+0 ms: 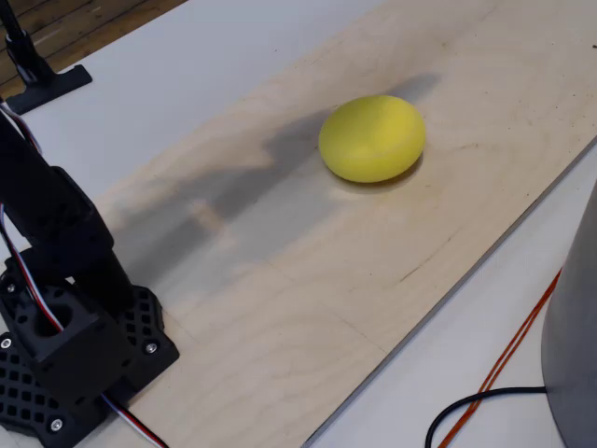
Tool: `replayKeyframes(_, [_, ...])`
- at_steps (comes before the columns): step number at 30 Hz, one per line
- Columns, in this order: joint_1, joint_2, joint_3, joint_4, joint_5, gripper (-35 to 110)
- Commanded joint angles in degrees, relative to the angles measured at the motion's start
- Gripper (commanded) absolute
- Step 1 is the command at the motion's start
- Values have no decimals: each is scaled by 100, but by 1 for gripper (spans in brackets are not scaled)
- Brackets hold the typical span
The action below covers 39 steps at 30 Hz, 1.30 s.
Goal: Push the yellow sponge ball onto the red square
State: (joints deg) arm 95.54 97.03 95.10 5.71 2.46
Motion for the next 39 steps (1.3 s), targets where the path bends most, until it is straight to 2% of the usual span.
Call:
replayKeyframes(1, [79, 176, -167, 97, 185, -1])
replayKeyframes(3, [53, 202, -53, 0, 281, 1])
replayKeyframes(4, [0, 246, 88, -132, 114, 12])
replayKeyframes(5, [-97, 308, 316, -316, -158, 33])
replayKeyframes(6, [-193, 369, 501, -475, -439, 40])
replayKeyframes(8, [-290, 510, 721, -483, -519, 45])
replayKeyframes(13, [-299, 562, 782, -527, -519, 45])
replayKeyframes(15, [-299, 589, 791, -536, -439, 40])
replayKeyframes(16, [-308, 633, 800, -650, -316, 29])
replayKeyframes(17, [-308, 694, 809, -721, -176, 10])
replayKeyframes(18, [-299, 703, 747, -712, -158, 0])
replayKeyframes(20, [-246, 598, 738, -686, -369, -1])
replayKeyframes(27, [-167, 536, 879, -791, -167, 0])
replayKeyframes(28, [-193, 598, 1028, -932, -202, 7])
replayKeyframes(29, [-246, 650, 1222, -1107, -360, 24])
replayKeyframes(30, [-308, 677, 1371, -1248, -554, 35])
replayKeyframes(32, [-352, 800, 1582, -1266, -642, 41])
replayKeyframes(37, [-352, 923, 1644, -1292, -712, 41])
replayKeyframes(39, [-352, 967, 1644, -1292, -668, 37])
